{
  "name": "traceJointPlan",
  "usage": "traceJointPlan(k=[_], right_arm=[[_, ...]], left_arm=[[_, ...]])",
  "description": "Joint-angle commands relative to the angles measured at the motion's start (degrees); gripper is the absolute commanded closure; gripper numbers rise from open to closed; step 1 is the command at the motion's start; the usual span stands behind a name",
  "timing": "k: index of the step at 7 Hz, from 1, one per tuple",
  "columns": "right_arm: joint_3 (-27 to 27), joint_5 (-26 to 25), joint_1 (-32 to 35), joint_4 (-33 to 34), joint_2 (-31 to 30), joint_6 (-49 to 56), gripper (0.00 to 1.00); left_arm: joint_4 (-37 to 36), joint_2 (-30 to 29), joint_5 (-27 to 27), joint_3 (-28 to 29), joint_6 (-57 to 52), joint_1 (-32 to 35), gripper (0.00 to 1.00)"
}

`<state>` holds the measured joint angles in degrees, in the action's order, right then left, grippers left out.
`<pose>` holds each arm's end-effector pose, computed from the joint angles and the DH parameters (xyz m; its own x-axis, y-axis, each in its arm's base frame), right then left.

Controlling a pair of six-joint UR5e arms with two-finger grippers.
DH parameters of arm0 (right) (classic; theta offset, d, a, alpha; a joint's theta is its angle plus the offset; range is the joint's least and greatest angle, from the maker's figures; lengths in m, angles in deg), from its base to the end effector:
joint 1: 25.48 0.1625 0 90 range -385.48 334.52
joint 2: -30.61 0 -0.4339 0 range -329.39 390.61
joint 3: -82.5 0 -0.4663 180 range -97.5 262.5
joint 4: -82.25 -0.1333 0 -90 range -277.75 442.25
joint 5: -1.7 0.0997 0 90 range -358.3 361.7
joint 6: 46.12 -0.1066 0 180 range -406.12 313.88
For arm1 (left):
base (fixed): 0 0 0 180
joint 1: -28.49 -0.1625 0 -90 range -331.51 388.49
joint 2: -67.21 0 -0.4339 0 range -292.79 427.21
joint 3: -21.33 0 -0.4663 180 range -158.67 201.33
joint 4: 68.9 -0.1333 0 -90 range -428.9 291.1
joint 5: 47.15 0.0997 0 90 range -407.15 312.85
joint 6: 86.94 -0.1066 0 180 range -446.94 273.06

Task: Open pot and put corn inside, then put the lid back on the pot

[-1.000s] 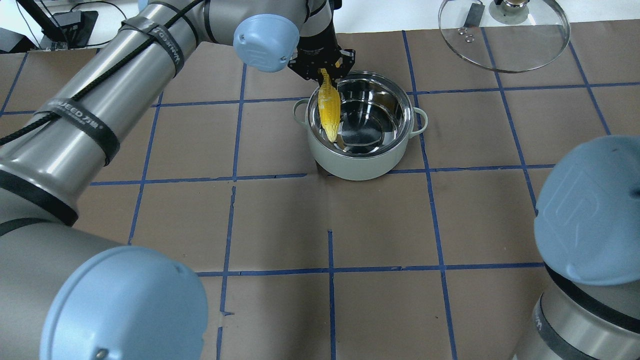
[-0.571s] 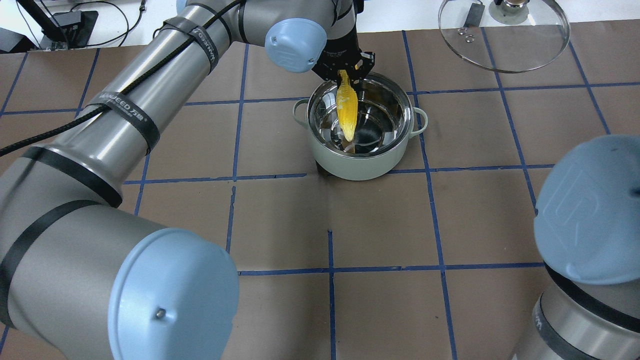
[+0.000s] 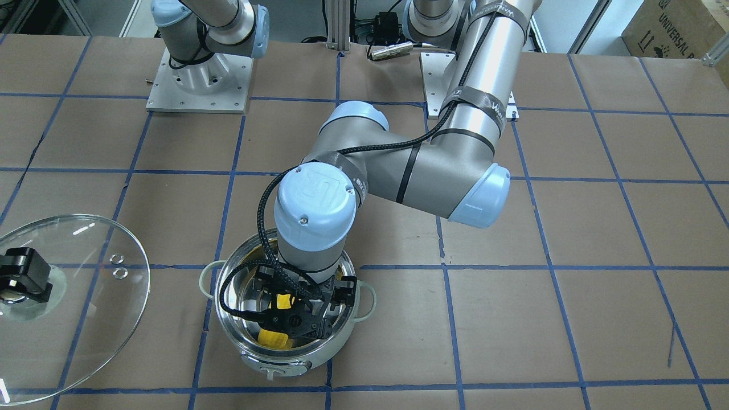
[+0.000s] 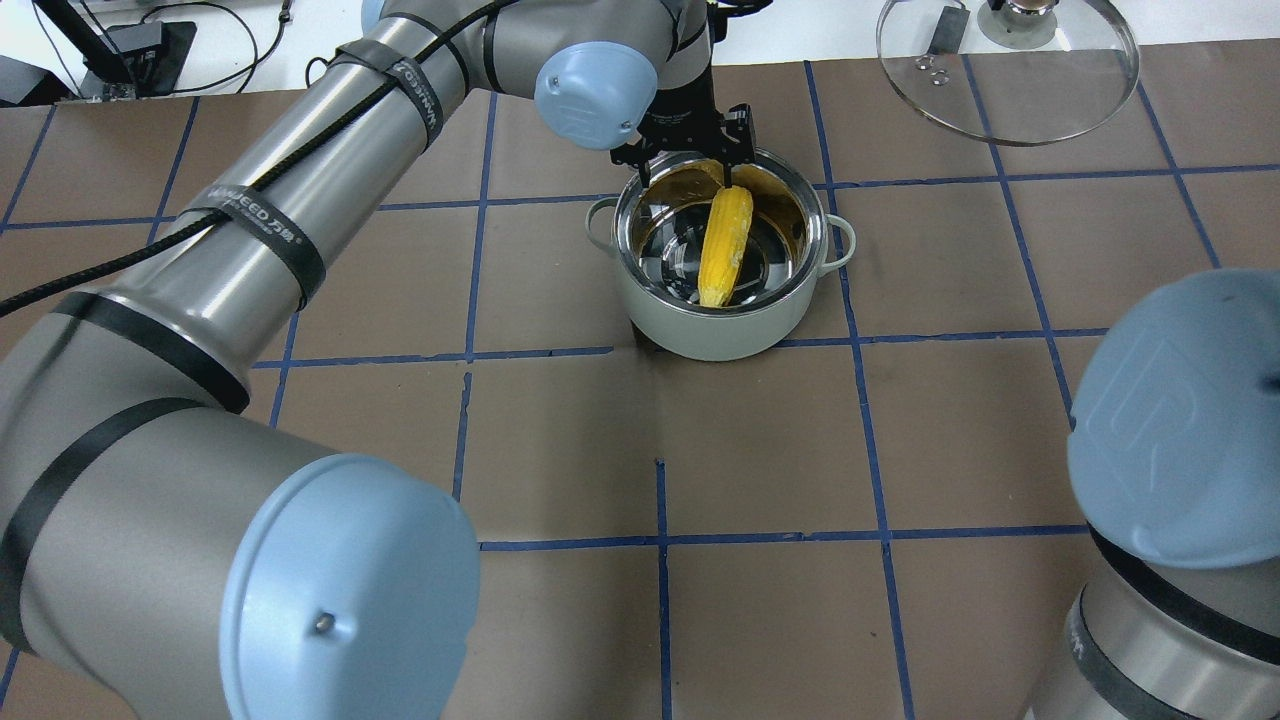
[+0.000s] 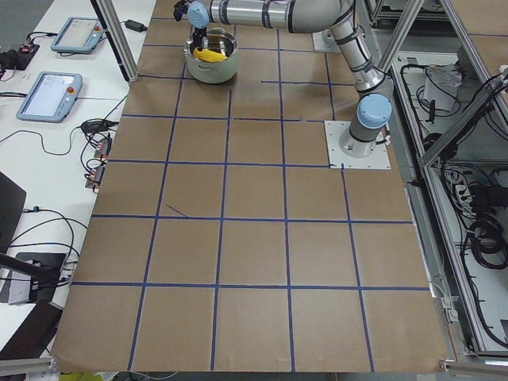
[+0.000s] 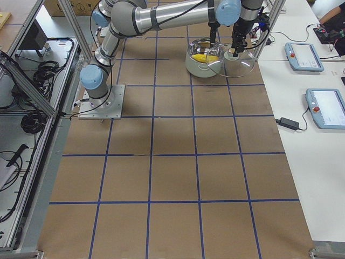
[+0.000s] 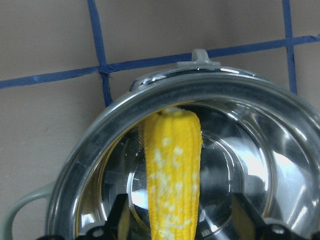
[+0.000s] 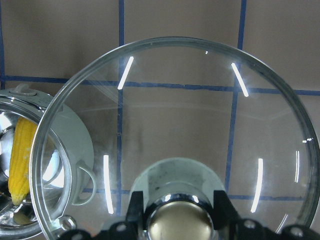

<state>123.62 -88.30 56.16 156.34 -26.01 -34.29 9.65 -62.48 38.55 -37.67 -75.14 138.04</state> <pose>0.0175 -0.7980 0.5421 -0.9982 -0.0605 -0.0015 -0.0605 0.9981 0.0070 -0.4152 -0.7469 0.3246 -0.9870 0.1375 0.0832 0.1353 0.9903 -0.0318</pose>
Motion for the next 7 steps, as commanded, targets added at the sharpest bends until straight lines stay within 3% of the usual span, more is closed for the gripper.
traceJointPlan(k=[1,3,5,6,7], right_arm=[[0.0,0.1,0.9,-0.1,-0.3,-0.7,0.93],[0.2,0.5,3.9,0.2,0.0,-4.6,0.93],[0.3,0.6,8.9,3.1,3.4,-10.3,0.94],[0.3,0.5,10.9,4.0,4.2,-12.0,0.94],[0.4,0.4,12.1,5.0,4.8,-13.6,0.94]], left_arm=[[5.7,5.9,3.2,-2.4,-5.4,-5.5,0.00],[7.6,15.9,5.3,-14.8,-15.1,-13.7,0.00],[7.5,30.9,5.4,-27.9,-17.3,-17.0,0.00],[7.1,36.1,5.4,-31.4,-17.3,-17.0,0.00],[8.2,38.2,5.4,-30.6,-17.2,-17.1,0.00]])
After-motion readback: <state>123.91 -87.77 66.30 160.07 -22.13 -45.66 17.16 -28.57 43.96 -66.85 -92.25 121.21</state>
